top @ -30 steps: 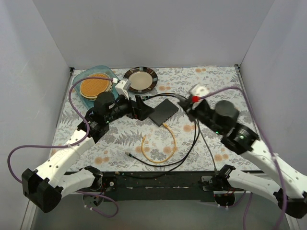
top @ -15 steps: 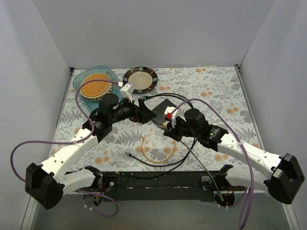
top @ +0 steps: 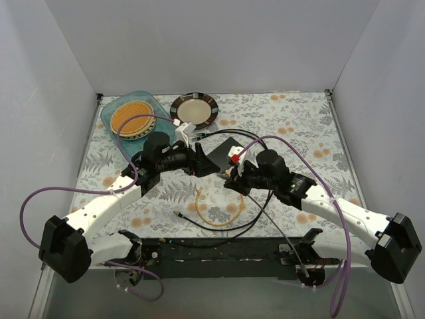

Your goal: Insert the plug into the switch port

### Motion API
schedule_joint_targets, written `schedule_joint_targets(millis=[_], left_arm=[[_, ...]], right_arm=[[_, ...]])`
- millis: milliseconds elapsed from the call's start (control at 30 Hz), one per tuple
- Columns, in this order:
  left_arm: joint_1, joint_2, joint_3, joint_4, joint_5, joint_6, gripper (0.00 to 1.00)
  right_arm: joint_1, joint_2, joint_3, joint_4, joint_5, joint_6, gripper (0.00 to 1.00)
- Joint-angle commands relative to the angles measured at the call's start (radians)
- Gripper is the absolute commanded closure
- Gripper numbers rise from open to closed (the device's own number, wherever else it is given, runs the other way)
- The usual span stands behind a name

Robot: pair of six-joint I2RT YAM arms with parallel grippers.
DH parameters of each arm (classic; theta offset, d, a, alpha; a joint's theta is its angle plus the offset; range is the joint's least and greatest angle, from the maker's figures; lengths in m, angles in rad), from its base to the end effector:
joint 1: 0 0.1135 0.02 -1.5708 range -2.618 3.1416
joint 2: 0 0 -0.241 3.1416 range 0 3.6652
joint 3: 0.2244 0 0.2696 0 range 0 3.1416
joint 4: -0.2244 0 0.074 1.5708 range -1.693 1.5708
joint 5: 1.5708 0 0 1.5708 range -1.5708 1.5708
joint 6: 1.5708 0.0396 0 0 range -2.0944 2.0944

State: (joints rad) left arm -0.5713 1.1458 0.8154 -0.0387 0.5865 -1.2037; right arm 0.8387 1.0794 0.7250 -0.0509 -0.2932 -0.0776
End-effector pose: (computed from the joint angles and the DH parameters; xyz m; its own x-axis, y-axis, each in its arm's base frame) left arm 0.2308 -0.1744 0.2659 -0.9346 -0.3234 -0.1484 0.0342 0.3334 -0.9422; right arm 0.1763 0.2133 0.2469 -0.1938 -0.3267 -0.9251 -0.9073 0.4183 0.0424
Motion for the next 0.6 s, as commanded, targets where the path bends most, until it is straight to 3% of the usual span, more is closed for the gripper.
schedule_joint_targets(millis=[0, 367, 567], left_arm=[[0.002, 0.014, -0.01, 0.063, 0.113, -0.007, 0.38], [-0.028, 0.066, 0.002, 0.069, 0.131, -0.011, 0.44], [-0.055, 0.127, 0.03, 0.079, 0.125, -0.033, 0.53]], right_arm=[[-0.004, -0.004, 0.016, 0.042, 0.009, 0.013, 0.99], [-0.004, -0.003, 0.039, 0.042, 0.063, 0.035, 0.99], [-0.004, 0.005, 0.05, 0.042, 0.075, 0.044, 0.99]])
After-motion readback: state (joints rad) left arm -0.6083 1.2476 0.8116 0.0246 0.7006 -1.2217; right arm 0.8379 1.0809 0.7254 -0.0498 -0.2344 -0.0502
